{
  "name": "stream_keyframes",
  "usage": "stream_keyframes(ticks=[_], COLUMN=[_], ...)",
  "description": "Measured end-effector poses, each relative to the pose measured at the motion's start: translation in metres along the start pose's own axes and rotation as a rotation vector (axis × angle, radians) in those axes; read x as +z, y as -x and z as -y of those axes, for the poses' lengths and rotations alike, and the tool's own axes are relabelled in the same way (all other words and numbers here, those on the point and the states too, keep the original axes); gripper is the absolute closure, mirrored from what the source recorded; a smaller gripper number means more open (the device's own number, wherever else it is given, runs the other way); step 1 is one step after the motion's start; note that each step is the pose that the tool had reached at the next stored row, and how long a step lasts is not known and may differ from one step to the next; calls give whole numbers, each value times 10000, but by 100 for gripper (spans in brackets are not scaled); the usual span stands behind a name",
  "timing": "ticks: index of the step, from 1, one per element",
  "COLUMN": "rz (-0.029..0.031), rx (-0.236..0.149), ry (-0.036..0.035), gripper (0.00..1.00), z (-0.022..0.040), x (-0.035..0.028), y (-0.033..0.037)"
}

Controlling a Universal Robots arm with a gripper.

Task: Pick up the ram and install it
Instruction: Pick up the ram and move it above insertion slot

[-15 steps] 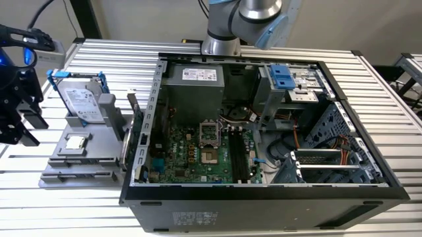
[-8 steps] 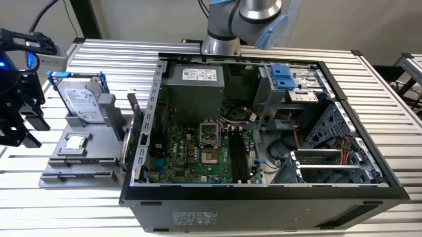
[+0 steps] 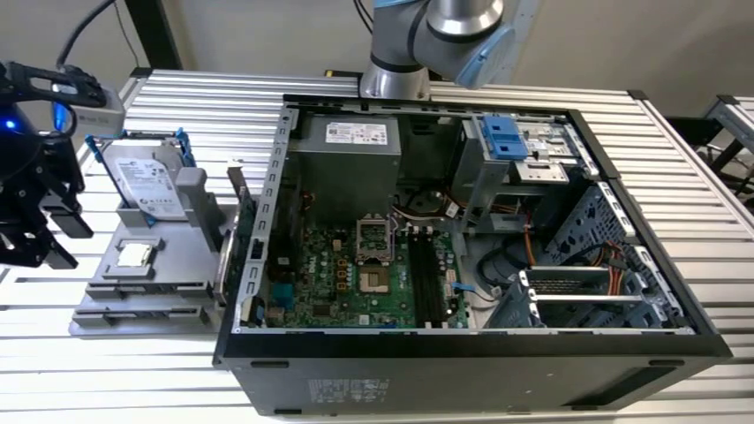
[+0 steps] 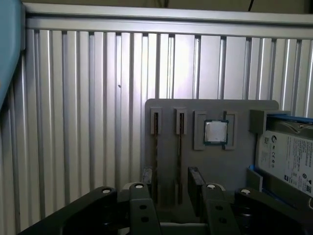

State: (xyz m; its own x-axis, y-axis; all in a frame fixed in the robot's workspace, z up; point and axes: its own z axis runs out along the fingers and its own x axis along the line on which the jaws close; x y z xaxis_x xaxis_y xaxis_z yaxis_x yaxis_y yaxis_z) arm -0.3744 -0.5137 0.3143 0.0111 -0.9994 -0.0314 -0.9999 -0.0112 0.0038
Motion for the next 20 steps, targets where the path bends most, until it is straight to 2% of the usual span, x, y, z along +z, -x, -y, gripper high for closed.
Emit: stream_keyframes(ticks=[20], rz=[0], rx=[0], ry=[-1], gripper=[0], z=[1], x=[254], y=[-8])
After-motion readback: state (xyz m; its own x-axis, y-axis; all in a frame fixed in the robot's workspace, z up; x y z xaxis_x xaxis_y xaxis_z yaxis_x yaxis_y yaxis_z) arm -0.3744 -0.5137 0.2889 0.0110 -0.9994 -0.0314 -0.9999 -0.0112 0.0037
